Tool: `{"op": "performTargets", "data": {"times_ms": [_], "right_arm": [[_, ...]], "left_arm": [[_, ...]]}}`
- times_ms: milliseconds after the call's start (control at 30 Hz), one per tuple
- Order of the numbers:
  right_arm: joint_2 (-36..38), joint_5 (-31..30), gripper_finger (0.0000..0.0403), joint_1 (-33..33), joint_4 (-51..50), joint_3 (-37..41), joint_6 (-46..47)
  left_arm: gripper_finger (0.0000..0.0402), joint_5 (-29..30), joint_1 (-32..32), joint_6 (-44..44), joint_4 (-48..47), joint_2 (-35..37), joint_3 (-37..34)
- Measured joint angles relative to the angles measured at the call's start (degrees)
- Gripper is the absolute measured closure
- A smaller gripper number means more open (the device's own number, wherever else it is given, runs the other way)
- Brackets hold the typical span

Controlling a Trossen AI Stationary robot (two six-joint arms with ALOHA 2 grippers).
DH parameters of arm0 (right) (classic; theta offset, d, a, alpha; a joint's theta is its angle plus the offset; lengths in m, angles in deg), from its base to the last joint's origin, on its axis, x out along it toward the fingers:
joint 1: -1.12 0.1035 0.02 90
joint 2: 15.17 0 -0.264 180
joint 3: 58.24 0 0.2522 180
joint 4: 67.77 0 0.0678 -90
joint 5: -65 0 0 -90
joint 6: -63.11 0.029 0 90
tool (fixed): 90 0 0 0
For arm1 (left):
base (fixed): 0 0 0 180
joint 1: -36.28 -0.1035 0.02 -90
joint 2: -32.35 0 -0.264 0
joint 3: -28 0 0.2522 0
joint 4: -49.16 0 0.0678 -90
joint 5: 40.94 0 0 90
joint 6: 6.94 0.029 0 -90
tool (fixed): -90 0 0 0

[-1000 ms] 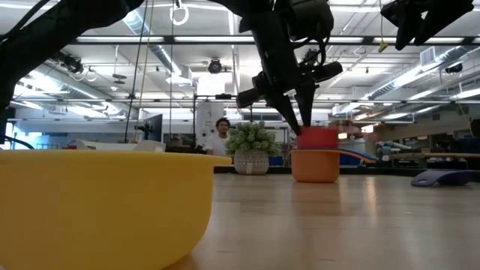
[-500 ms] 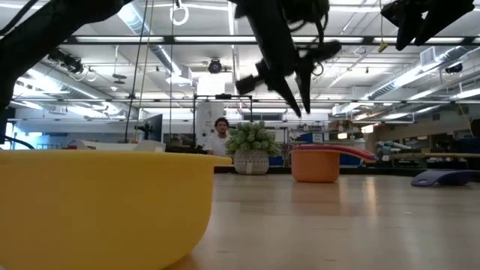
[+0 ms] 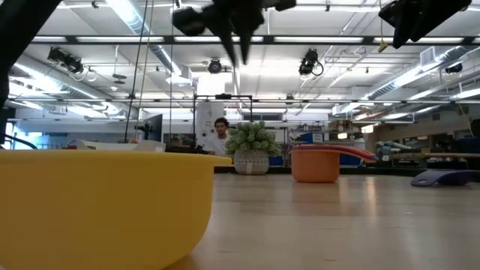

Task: Nest measuring cups in basket
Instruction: Stack the light blue measuring cup on top of the red measuring cup

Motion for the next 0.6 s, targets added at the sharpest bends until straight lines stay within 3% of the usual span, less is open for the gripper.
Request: {"op": "performTargets", "data": {"times_ms": [100,267,600], "right_arm": [[-2.5,0.2,0.0229,0.0,0.5,0.0,1.0],[-7.6,0.6,0.0229,0.0,3.6,0.0,1.0],[-13.4,0.3,0.0229,-0.7,6.1,-2.3,2.7]], "left_arm": [[0.0335,-0.4,3.3,-1.7,-6.0,0.0,-0.2],[0.0335,2.6,7.1,-4.1,-5.5,0.6,-1.3],[0.0335,3.3,10.1,-4.9,-5.6,4.8,-1.2]]}}
